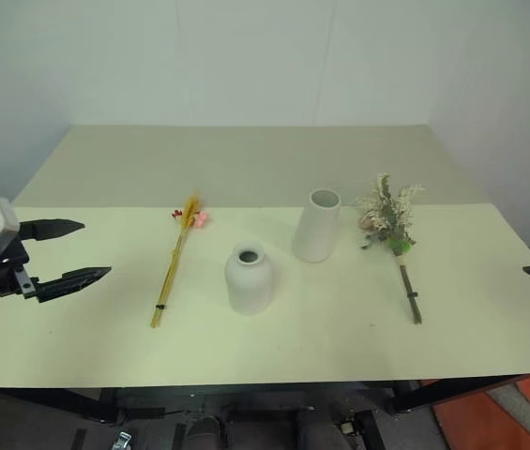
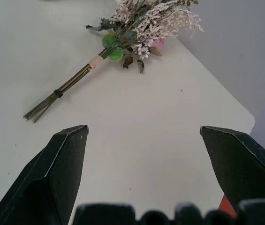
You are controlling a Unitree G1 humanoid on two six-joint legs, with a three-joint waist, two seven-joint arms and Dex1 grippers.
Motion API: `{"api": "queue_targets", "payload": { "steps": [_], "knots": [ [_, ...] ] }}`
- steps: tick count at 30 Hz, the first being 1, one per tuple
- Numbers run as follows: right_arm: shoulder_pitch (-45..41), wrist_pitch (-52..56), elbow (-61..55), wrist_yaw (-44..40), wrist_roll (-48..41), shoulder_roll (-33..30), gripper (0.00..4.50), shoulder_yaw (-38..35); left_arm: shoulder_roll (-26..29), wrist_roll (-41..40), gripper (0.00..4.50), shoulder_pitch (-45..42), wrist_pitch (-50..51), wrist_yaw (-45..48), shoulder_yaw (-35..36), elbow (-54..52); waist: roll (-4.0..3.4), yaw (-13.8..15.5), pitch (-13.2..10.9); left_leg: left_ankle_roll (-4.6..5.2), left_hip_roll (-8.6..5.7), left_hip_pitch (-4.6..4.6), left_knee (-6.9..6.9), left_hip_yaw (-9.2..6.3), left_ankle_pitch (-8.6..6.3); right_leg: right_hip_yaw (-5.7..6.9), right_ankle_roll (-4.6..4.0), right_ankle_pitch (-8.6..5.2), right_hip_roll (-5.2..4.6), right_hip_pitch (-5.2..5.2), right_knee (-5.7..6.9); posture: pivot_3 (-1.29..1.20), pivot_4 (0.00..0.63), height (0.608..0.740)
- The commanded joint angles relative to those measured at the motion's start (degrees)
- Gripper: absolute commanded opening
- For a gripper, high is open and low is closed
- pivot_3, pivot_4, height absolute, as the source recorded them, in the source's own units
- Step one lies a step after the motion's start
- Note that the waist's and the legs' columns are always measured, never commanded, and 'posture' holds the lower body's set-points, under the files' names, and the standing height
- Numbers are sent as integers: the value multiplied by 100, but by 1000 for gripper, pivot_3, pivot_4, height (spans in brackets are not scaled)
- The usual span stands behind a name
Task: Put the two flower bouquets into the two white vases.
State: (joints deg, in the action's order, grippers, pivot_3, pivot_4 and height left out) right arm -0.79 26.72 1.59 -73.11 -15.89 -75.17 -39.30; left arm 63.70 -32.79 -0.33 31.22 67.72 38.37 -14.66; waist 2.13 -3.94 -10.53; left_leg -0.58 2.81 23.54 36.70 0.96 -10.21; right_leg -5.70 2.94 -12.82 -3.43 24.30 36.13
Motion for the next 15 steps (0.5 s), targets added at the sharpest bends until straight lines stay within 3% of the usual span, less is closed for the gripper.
{"api": "queue_targets", "payload": {
  "steps": [1, 8, 15],
  "knots": [
    [-3, 91, -150, 38, -10, -11, 4500, -305, 123, -43, 4490, -171, -69, -18, 34, -37, 0, 1, 0, 0, 0, 0, 0, 0, 0, 0, 0, 0, 0, 0, 0, 0, 150, 740],
    [64, 328, -324, 83, -40, 23, 4500, -325, 122, -68, 4490, -141, -9, 73, -16, -149, 0, 1, 0, 0, 0, 2, -1, 0, 0, 0, 0, 0, 0, 1, -1, 0, 150, 740],
    [-451, 1354, -801, 576, -517, 110, 4500, 563, 36, -342, 4490, -896, -48, 68, -946, -303, 1, 2, 1, 0, 0, -3, -1, 0, 0, 0, 0, 0, 0, -3, 2, 0, 150, 740]
  ]
}}
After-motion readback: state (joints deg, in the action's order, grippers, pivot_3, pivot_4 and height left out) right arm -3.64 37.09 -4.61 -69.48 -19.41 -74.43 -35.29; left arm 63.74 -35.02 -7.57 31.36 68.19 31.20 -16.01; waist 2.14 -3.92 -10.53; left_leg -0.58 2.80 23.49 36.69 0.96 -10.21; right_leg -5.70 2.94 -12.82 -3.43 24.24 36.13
